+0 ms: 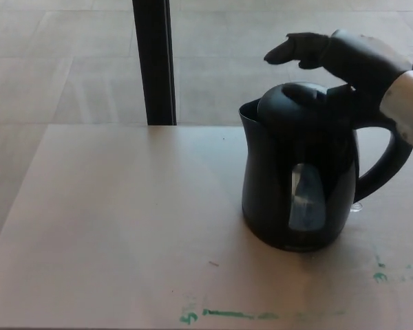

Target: The robot uses its right hand to push down on the lid of a kettle kept in the middle of the desk to close it

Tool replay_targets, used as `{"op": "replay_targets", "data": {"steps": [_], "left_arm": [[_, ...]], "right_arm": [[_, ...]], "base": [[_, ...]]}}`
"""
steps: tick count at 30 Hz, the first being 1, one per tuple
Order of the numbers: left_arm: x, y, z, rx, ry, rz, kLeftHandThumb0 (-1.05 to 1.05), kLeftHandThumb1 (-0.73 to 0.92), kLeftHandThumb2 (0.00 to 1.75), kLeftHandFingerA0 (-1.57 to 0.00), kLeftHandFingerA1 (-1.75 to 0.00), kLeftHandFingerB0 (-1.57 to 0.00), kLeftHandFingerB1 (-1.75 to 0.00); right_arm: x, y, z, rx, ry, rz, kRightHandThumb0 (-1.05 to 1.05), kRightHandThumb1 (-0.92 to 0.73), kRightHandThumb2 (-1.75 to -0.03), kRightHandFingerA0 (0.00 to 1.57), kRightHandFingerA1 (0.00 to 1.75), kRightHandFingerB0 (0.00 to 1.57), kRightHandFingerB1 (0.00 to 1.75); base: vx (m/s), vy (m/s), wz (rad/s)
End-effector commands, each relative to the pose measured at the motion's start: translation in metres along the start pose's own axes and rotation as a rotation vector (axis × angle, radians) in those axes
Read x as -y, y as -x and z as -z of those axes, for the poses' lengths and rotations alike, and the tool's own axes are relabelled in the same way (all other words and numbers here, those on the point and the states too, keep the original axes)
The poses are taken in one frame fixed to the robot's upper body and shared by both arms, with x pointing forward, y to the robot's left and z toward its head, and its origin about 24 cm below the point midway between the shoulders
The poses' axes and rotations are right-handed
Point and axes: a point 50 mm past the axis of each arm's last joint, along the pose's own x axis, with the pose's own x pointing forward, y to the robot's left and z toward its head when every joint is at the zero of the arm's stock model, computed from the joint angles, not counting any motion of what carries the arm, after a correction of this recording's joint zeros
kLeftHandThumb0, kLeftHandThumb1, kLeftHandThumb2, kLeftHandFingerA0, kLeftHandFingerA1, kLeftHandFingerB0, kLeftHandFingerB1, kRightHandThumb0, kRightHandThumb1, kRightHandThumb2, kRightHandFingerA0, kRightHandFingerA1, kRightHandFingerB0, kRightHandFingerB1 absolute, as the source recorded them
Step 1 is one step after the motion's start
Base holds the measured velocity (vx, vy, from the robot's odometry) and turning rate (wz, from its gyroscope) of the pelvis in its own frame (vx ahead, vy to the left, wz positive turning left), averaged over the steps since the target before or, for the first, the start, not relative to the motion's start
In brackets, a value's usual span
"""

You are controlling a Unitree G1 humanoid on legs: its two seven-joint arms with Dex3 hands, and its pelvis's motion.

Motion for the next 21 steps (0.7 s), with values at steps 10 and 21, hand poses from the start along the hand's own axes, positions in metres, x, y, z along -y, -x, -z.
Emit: {"op": "replay_targets", "data": {"steps": [10, 21], "left_arm": [[-0.008, 0.002, -0.002, 0.000, 0.039, -0.029, -0.94, 0.78, 0.82, -0.48, -0.49, -0.40, -0.44], [-0.007, 0.002, -0.001, 0.001, 0.015, -0.031, -0.88, 0.92, 0.70, -0.50, -0.47, -0.44, -0.41]], "right_arm": [[0.110, 0.153, 0.113, -0.351, -0.507, 0.423, -0.69, -0.92, -0.74, 0.51, 0.41, 0.41, 0.40], [0.077, 0.296, 0.185, -0.671, -0.596, 0.681, -0.81, -0.87, -0.66, 0.60, 0.57, 0.57, 0.45]], "base": [[0.00, 0.000, 0.00], [0.00, 0.000, 0.00]]}}
